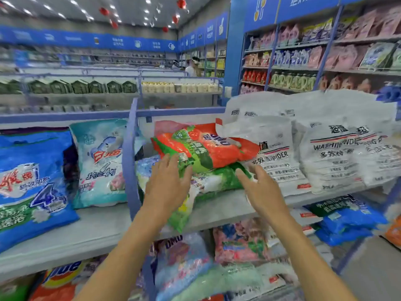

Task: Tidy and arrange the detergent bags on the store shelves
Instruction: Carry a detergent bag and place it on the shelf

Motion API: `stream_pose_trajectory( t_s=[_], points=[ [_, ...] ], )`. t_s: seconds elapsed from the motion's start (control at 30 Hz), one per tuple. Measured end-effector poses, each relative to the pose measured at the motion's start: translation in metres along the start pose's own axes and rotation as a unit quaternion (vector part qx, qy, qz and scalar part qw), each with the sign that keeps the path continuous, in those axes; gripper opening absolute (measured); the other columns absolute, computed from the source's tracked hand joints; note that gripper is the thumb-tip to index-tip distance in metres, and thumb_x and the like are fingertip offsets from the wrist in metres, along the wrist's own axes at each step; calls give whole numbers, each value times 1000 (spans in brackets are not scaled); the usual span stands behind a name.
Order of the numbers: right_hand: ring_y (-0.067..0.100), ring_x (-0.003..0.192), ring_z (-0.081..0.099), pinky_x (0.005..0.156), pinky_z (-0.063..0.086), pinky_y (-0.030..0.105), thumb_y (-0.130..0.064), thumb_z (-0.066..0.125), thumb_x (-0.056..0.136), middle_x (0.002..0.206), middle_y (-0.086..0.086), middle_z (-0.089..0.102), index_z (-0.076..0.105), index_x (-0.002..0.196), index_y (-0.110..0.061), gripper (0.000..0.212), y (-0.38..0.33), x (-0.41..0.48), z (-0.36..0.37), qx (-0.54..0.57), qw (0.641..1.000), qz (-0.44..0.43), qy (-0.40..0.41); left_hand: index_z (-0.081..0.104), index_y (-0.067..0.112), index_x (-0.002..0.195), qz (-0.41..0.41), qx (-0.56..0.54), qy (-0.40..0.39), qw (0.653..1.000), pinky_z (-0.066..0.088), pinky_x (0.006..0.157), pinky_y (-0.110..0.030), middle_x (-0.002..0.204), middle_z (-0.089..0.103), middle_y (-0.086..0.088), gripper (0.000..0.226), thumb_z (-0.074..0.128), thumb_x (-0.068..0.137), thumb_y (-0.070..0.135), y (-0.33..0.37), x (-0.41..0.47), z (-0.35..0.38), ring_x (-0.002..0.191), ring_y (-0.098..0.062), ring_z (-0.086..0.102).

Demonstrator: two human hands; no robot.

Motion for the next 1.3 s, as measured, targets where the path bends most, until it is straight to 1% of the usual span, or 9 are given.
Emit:
stream_pose_trajectory(
  t_s=[0.17,0.3,0.47,0.53,0.67,0.8,1.0,1.2,1.3],
  points=[
    [16,101,65,87,52,36,-55,60,95,115,-3,68,64,127,-13,53,24,65,28,121,986,100,-49,45,7,141,-148,-114,39,982,38,98,-43,139,56,-18,61,43,103,55,-6,43,10,129,-38,51],
    [32,96,71,77,60,34,-33,65,99,106,19,69,58,119,-8,33,22,88,61,314,918,204,-130,41,1,139,-265,-204,39,942,45,94,-42,134,57,-15,73,56,96,58,-22,66,14,119,-35,54],
    [35,97,70,95,57,43,-31,73,93,98,19,70,58,100,-20,20,12,110,79,409,870,226,-158,54,5,115,-311,-256,27,915,54,84,-42,99,66,-7,81,70,65,66,-32,82,18,95,-29,64],
    [29,97,71,96,56,42,-37,79,87,101,14,71,59,103,-22,29,13,111,87,419,867,225,-151,64,7,108,-317,-302,20,899,59,83,-47,98,73,-9,85,75,47,65,-36,85,23,88,-30,71],
    [30,100,76,86,61,52,-45,99,54,117,9,75,55,137,-17,98,24,111,94,476,845,217,-110,71,11,93,-302,-408,-2,862,64,70,-47,85,76,-9,41,89,61,29,-2,57,32,75,-29,74],
    [40,99,75,89,59,57,-9,87,73,108,19,77,67,124,-4,56,46,110,78,491,840,208,-95,54,6,130,-307,-527,-60,791,61,55,-36,100,77,-10,63,86,77,14,22,13,62,71,-19,77],
    [35,78,76,70,64,44,2,75,67,97,19,78,69,112,1,46,63,96,49,501,823,213,-161,61,11,112,-355,-550,-101,749,64,64,-36,84,77,-19,40,66,91,45,14,-13,49,78,-32,77],
    [37,78,74,72,64,49,3,74,64,104,23,75,69,117,9,54,80,76,15,525,808,179,-201,70,14,110,-307,-469,-103,822,60,87,-47,90,79,-12,53,72,79,57,15,-16,32,84,-32,77],
    [37,76,75,70,64,50,6,72,61,99,23,75,78,96,0,36,75,64,-10,512,803,148,-265,79,23,102,-210,-461,-144,850,55,100,-50,102,79,-8,59,81,63,68,41,-8,22,96,-28,76]
  ],
)
Point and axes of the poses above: each hand's wrist, its own x-axis towards the middle knuckle, its own z-axis out of the palm, y = z × x, the point moved 6 cm from there along x, towards the middle knuckle
